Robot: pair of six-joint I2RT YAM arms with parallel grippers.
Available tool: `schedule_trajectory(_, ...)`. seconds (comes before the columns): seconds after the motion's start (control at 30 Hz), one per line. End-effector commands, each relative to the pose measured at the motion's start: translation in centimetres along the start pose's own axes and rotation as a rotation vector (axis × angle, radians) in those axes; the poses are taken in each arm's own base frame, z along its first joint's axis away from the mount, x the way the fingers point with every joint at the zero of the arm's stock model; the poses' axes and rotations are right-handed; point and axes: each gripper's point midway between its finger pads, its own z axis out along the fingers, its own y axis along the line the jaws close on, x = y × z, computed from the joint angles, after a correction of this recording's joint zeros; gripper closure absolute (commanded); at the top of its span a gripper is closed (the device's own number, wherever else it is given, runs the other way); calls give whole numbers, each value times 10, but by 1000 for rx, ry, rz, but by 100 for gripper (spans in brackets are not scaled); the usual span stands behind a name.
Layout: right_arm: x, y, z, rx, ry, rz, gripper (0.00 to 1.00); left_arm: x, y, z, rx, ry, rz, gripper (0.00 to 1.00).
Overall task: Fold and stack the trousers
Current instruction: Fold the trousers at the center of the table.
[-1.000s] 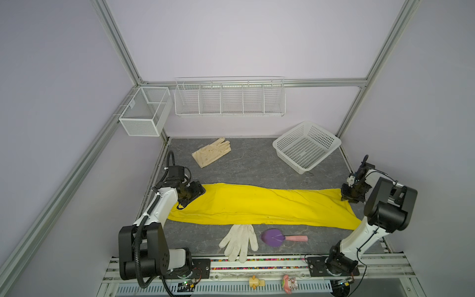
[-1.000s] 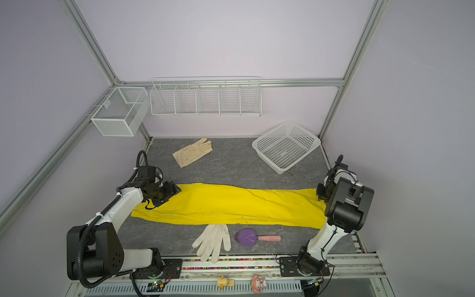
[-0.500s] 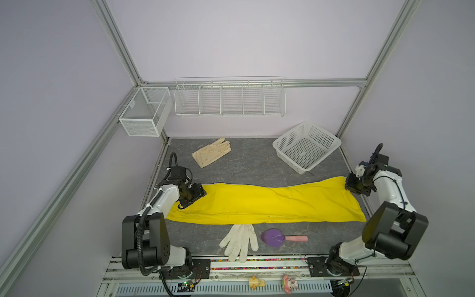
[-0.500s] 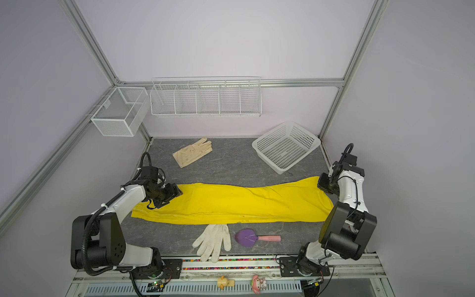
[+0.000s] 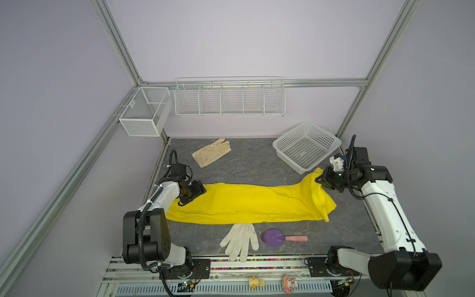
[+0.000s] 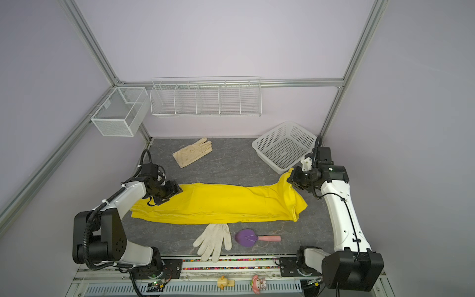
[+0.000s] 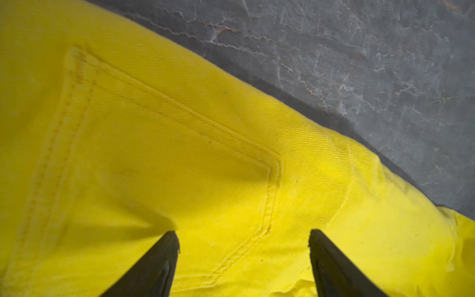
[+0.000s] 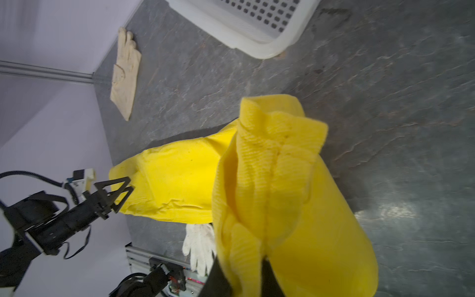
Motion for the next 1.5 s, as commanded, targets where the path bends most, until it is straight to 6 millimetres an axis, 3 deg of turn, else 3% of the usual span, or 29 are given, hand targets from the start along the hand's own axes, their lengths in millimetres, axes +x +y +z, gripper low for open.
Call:
schedule_trajectory(0.0,4,49,8,-103,40,54,89,-2,1,-4,-8,-23,6,20)
schedule_trajectory(0.03,2,65,14,-133,37,32,90,-2,1,-5,-9,-24,8,20)
schedule_trajectory(0.17,32,113,46,-190,147,-27,90,1,5,-7,-27,-27,4,20)
schedule_trajectory(0.3,55,137,86,-185,232,-45,90,5,8,-9,-34,-30,-3,20)
schedule_trajectory(0.4,62,144,119,-145,261,-6,91,8,9,-9,-33,-31,-10,20)
schedule_trajectory(0.5,66,165,150,-170,276,8,91,9,9,-12,-29,-39,-14,20)
schedule_trajectory(0.7,80,187,197,-165,338,53,90,18,12,-15,-35,-39,-24,20)
schedule_trajectory(0.8,89,201,207,-165,350,47,90,22,16,-14,-44,-35,-37,20)
schedule_trajectory(0.97,107,199,230,-138,387,116,90,26,20,-11,-53,-24,-45,20)
schedule_trajectory(1.23,113,226,246,-213,397,153,88,33,24,-5,-60,-5,-48,20)
schedule_trajectory(1.47,129,205,280,-137,413,155,76,38,27,-3,-66,9,-48,20)
